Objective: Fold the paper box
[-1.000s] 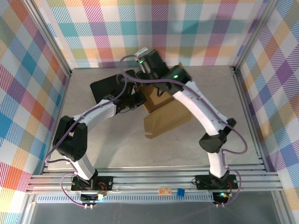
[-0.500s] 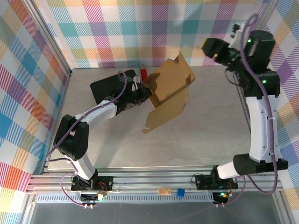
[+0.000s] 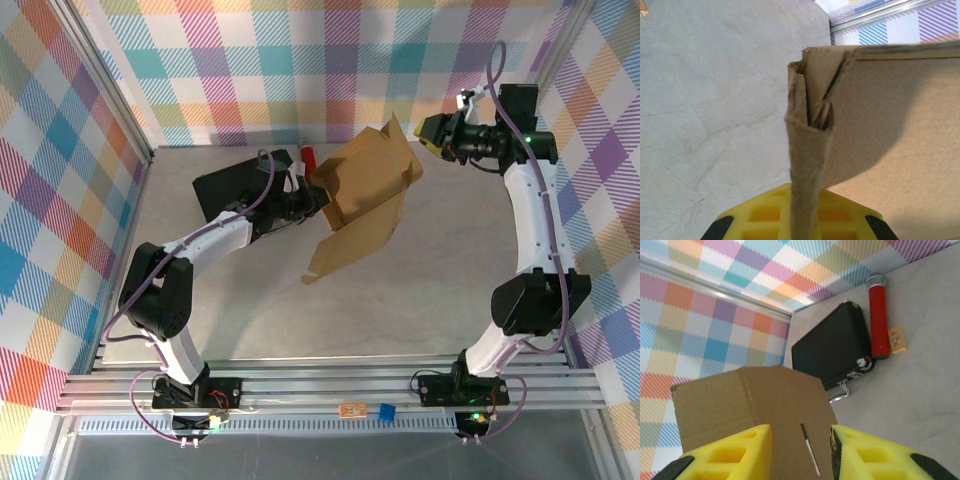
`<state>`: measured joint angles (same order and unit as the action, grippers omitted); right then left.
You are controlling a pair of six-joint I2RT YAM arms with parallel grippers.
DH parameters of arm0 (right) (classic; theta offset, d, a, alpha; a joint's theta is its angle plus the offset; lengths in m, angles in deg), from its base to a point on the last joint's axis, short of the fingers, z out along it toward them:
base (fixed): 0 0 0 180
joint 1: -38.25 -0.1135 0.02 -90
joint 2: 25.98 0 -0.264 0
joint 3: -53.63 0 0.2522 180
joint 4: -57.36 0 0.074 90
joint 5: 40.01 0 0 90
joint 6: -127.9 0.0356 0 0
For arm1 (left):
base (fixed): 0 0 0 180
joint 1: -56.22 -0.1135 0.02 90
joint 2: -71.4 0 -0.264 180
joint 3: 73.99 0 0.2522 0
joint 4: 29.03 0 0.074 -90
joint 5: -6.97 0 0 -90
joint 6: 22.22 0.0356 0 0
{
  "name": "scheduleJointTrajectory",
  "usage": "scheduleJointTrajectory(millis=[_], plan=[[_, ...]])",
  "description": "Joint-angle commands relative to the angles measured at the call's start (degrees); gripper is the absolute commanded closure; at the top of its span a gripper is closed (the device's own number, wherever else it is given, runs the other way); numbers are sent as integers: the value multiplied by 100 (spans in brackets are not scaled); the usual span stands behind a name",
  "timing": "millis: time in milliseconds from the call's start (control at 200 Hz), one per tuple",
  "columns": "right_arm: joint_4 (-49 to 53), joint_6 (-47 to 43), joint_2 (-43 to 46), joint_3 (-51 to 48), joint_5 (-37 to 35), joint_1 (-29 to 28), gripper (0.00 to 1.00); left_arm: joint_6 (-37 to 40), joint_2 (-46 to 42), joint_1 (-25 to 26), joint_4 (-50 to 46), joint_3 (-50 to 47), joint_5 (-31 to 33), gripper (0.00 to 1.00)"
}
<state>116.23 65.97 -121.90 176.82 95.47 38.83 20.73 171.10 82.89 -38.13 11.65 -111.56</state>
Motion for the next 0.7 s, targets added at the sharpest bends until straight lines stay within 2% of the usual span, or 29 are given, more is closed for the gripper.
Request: scheduleJointTrajectory(millis=[0, 425, 695], plan=[[111, -559, 297, -39, 243, -148, 63, 160, 21, -57, -112, 242, -153, 100], [313, -1283, 406, -49, -27, -562, 59, 277, 66, -74, -474, 480, -238, 100], [810, -1764, 280, 137, -535, -804, 59, 402, 41, -75, -700, 610, -284, 100]])
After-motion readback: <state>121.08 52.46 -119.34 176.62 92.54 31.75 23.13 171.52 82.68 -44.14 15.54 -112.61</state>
